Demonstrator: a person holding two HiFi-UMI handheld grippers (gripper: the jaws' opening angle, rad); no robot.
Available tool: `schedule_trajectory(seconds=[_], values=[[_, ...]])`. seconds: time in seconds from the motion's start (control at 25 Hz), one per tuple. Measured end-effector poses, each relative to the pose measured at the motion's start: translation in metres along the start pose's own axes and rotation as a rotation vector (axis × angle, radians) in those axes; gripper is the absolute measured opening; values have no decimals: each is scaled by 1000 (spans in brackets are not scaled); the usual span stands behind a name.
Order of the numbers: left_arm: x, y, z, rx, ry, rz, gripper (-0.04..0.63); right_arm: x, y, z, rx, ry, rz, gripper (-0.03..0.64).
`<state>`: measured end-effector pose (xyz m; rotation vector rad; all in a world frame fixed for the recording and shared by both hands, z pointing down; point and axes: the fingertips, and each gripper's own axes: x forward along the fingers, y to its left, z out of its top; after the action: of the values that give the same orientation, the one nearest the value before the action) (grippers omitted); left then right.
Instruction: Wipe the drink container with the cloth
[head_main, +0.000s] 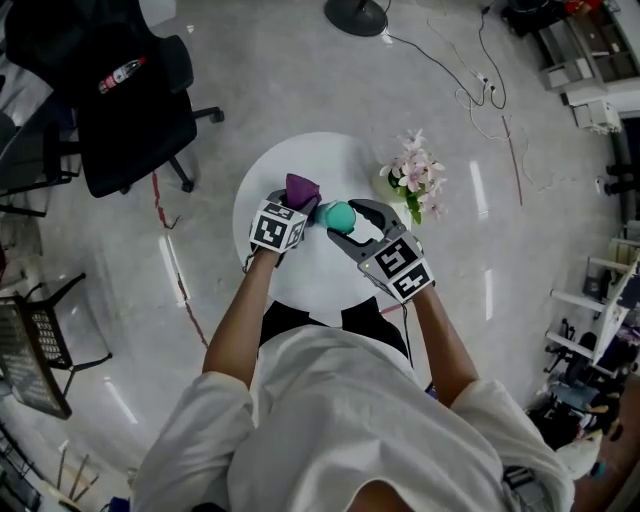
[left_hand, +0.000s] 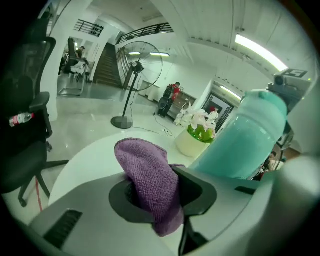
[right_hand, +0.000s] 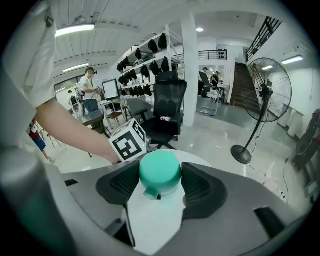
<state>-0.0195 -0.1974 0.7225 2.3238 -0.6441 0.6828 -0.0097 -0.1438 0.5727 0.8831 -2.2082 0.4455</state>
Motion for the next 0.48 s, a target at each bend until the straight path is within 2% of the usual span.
schedule_trajectory(seconds=[0.2,0.48], values=[[24,21,-33,-60,62,33,118,5,1,-1,-2,20,17,278],[20,21,-35,-102,69,20,121,4,3,-3,-20,31,45,279]])
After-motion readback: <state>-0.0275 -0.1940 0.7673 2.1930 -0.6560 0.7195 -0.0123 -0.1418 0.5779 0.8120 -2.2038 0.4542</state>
